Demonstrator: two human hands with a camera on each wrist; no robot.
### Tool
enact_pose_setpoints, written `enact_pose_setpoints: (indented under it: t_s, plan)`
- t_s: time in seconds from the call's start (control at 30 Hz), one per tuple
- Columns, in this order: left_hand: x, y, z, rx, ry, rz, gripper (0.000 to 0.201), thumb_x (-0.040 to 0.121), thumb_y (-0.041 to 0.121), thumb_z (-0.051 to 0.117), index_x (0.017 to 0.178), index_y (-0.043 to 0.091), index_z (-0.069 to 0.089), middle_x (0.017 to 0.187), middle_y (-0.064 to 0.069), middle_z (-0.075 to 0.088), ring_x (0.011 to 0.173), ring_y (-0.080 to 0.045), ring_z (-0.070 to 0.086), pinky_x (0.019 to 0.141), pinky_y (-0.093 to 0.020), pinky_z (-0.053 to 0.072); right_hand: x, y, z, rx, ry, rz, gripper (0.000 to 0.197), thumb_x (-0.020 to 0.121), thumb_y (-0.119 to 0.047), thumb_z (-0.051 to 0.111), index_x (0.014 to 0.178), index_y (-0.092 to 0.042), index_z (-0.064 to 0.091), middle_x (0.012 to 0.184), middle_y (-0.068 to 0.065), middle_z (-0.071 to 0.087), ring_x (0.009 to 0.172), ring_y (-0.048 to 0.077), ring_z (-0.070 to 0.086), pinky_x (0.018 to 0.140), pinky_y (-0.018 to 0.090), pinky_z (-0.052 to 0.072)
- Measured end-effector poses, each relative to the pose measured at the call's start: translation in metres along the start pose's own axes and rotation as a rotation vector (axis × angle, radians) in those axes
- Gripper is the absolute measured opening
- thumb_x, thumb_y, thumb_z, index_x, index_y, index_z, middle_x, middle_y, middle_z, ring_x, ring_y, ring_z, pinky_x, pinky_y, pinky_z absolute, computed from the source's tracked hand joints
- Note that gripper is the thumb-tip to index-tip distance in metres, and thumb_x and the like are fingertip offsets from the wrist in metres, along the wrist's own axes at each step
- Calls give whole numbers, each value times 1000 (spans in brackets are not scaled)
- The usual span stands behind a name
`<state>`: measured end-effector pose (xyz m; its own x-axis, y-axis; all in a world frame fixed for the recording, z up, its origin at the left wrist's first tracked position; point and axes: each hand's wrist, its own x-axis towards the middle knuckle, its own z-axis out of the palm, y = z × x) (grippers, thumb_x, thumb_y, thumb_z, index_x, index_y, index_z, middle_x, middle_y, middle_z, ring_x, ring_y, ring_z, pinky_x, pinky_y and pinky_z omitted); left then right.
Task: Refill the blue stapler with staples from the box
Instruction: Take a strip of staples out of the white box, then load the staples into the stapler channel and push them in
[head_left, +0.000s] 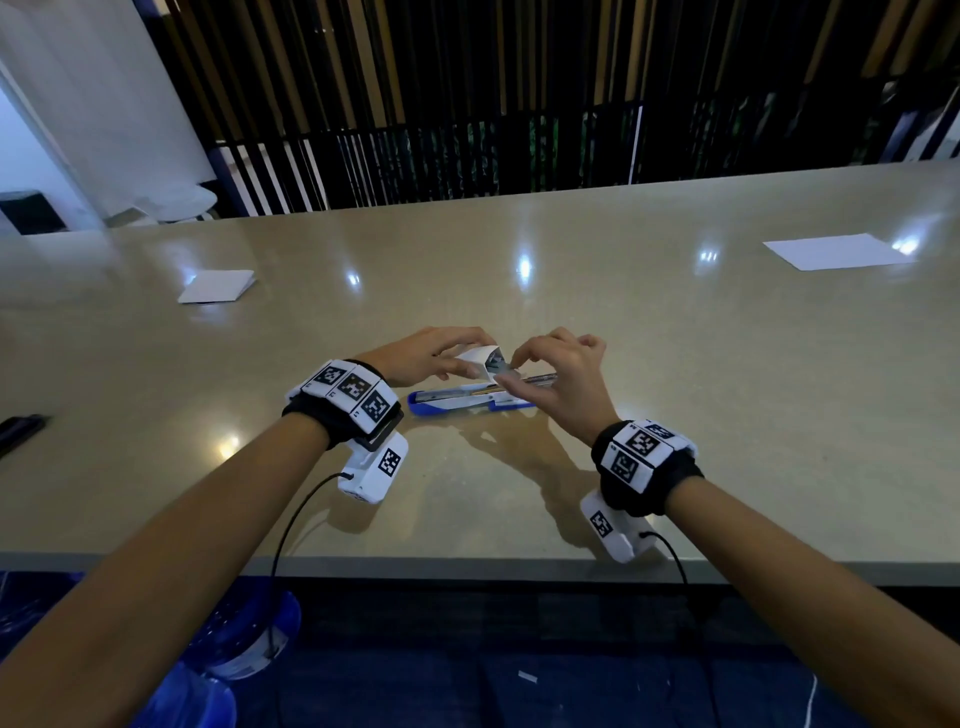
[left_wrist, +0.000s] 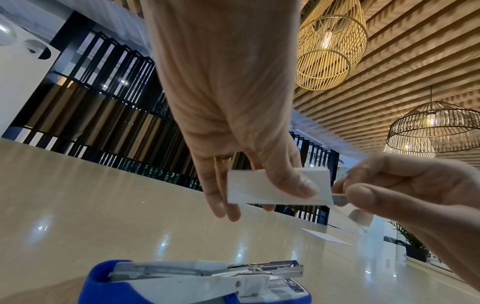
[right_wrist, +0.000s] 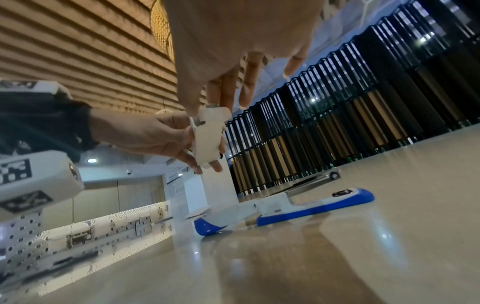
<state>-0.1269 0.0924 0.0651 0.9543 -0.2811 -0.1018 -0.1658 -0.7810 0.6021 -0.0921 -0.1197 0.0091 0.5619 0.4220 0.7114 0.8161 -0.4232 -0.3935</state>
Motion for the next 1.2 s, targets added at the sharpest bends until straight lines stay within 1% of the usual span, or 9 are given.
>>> enact_pose_setpoints:
  t_s: [0.1,0.27,0.33,0.4,0.5,0.63,0.83,1.0,1.2]
  plan:
    - [1,0,3,-7,19,15,33,94,28,56,126,24,51,117,4,56,99,-10,55,81,-28,50,3,-4,1,78,0,93,14,75,-31,75,76,-19,68,68,-31,49,78,5,51,77,30,17]
    - [-2,-3,4,27,77,36,25,94,29,56,118,26,53,106,14,58,92,4,53,76,-17,41,4,-1,-2,223,85,137,11,76,-26,72,82,-20,66,74,-11,67,72,9,63,80,41,48]
    - [-3,-7,7,19,121,43,28,94,27,56,120,19,53,110,6,61,92,-1,56,78,-18,41,6,-1,-4,381,149,215,16,77,-14,72,91,-12,64,78,-3,68,72,12,65,76,33,56]
    - [-3,-14,13,-17,173,18,32,93,25,57,122,15,52,115,-4,62,97,-14,59,85,-26,45,10,-1,-6,554,211,365,22,80,-7,71,100,-8,61,83,3,66,76,16,65,72,21,54]
    - [0,-18,29,-118,219,-30,34,93,22,58,124,10,50,120,-13,61,99,-22,60,88,-34,47,15,3,-7,839,237,640,23,87,-9,64,108,-6,56,92,9,63,75,19,70,67,22,52]
    - [-3,-5,52,-376,181,-12,37,98,16,50,133,10,40,121,-7,53,102,-18,58,80,-22,52,16,8,-9,1113,157,848,9,94,-14,55,102,-9,57,92,6,65,75,12,70,68,28,52]
    - [-6,14,73,-528,199,-104,26,101,38,35,125,38,25,111,10,44,93,-8,52,67,-31,59,8,15,-8,1288,127,973,13,97,-16,49,105,-8,55,95,5,64,86,17,64,63,27,53]
    - [4,14,79,-571,284,-130,13,99,46,29,110,43,35,92,0,45,80,-22,49,55,-28,49,3,18,-8,1352,136,981,5,95,-14,52,98,-9,52,95,8,63,87,18,68,68,28,57]
    - [10,12,85,-535,355,-44,15,103,33,28,93,35,39,86,-1,44,68,-15,49,54,-21,47,0,16,-8,1404,97,936,9,94,-10,54,103,-8,51,101,12,65,86,17,72,82,29,56]
